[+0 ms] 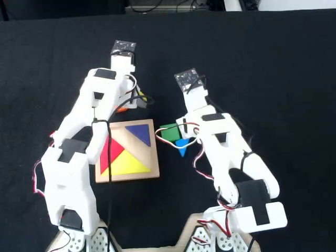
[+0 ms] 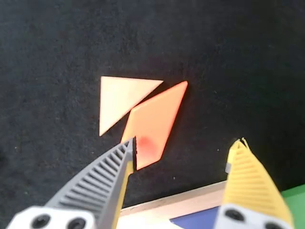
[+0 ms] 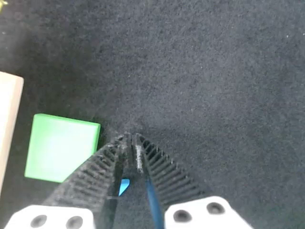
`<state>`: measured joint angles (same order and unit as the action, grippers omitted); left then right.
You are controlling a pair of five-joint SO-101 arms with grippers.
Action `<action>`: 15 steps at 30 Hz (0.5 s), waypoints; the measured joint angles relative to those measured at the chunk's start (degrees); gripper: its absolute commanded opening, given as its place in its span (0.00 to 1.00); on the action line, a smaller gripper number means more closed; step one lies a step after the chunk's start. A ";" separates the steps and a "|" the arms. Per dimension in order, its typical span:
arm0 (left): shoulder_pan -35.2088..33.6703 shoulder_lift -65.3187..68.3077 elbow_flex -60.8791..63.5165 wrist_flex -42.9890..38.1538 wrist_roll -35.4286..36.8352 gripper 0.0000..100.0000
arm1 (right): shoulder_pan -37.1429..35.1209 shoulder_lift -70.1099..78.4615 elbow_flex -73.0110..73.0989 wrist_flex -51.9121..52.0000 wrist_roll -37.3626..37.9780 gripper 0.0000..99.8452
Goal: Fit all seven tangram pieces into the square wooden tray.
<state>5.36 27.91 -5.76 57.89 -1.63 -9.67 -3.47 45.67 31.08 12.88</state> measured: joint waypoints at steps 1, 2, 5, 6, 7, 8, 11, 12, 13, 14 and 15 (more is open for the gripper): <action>0.00 0.00 0.00 0.00 0.00 0.31 | 0.00 0.00 0.00 0.00 0.00 0.01; 0.00 0.00 0.00 0.00 0.00 0.31 | 0.00 0.00 0.00 0.00 0.00 0.01; 0.00 0.00 1.85 0.00 0.00 0.31 | 0.00 0.00 0.00 0.00 0.00 0.01; 0.00 0.00 3.08 0.00 -0.09 0.31 | 0.00 0.00 0.00 0.00 0.00 0.01; 0.00 -0.18 3.78 -0.26 -0.09 0.31 | 0.00 0.00 0.00 0.00 0.00 0.01; 0.00 -0.18 3.87 0.00 -0.09 0.31 | 0.00 0.00 0.00 0.00 0.00 0.01; 0.00 -0.18 3.87 0.00 -0.44 0.31 | 0.00 0.00 0.00 0.00 0.00 0.01; 0.00 -0.18 3.87 0.00 -0.44 0.31 | 0.00 0.00 0.00 0.00 0.00 0.01; 0.00 -0.18 3.60 0.00 -0.53 0.31 | 0.00 0.00 0.00 0.00 0.00 0.01; 0.00 -0.18 3.52 0.00 -0.53 0.31 | 0.00 0.00 0.00 0.00 0.00 0.01; 0.00 -0.18 3.43 0.00 -0.53 0.31 | 0.00 0.00 0.00 0.00 0.00 0.01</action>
<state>5.36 27.74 -2.33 57.89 -2.15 -9.67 -3.47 45.67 31.08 12.88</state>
